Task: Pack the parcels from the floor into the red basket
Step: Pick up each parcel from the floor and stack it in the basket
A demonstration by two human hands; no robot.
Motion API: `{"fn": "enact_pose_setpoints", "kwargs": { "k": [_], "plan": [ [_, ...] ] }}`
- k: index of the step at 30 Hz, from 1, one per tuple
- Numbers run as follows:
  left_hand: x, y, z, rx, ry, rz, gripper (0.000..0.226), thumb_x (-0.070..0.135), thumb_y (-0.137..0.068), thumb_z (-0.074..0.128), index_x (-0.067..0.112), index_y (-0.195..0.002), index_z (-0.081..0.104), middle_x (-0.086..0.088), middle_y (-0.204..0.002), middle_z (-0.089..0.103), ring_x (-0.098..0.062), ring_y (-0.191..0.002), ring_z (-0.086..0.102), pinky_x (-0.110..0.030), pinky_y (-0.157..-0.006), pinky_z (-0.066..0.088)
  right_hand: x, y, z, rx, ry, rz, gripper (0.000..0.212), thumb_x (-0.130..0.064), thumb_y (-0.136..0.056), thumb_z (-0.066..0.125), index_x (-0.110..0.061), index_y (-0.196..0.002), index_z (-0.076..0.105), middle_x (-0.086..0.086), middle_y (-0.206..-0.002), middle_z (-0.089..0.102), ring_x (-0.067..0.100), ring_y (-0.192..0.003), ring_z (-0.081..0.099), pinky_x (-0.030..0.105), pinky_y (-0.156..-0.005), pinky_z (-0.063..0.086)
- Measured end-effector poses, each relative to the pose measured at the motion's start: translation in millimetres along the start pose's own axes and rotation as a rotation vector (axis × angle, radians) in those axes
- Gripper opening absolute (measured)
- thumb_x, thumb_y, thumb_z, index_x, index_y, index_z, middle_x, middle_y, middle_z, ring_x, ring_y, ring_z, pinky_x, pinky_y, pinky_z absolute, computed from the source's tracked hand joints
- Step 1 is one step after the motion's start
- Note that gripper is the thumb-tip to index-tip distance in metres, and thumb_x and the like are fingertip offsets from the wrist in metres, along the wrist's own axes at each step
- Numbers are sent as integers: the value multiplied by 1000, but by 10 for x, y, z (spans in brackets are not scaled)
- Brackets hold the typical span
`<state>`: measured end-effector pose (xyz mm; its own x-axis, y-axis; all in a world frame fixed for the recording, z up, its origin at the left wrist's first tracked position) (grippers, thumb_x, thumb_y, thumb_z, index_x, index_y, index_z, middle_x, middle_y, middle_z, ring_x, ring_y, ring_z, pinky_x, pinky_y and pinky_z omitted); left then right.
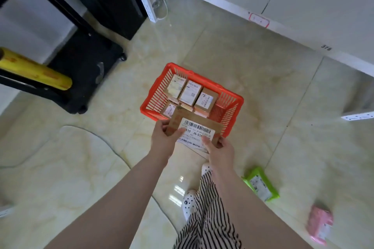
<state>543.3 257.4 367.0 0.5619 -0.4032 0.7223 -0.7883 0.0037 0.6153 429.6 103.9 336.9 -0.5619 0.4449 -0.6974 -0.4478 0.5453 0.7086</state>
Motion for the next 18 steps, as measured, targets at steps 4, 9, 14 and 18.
{"fn": "enact_pose_setpoints", "kwargs": {
  "k": [4,9,14,18],
  "plan": [
    [30,-422,-197,70,53,-27,36,18,-82,74,19,-112,52,-8,-106,67,-16,-85,62,-21,-66,45,-100,-231,475,-29,28,31,18,-22,-79,77,-18,-95,70,2,-97,75,18,-88,71,38,-85,57],
    [-105,-938,-218,15,236,-226,34,11,-91,61,20,-119,44,-9,-115,65,-24,-98,63,-37,-79,52,-99,-551,917,11,88,55,31,-24,-77,79,-15,-106,70,-3,-97,74,16,-90,71,39,-86,57],
    [-280,-1486,-325,-10,234,-299,44,10,-92,59,17,-132,41,-6,-114,66,-23,-99,67,-38,-78,58,27,-821,1349,69,68,108,29,-19,-77,78,-16,-105,71,-2,-95,76,15,-87,72,38,-82,59],
    [-406,-2047,-400,-105,103,-312,61,24,-88,66,23,-138,33,-5,-122,65,-24,-102,67,-48,-91,55,194,-1103,1727,137,41,144,30,-20,-75,80,-19,-104,71,-4,-94,76,16,-88,72,40,-84,58]
  ]
}}
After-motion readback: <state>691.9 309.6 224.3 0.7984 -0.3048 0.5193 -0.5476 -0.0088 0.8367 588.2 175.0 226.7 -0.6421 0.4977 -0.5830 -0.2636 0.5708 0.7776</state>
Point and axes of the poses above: each hand's wrist, its own y-axis away from the middle knuckle, its own z-axis out of the palm, x = y × z, the point moved 7 cm from there along -y, towards the middle knuckle
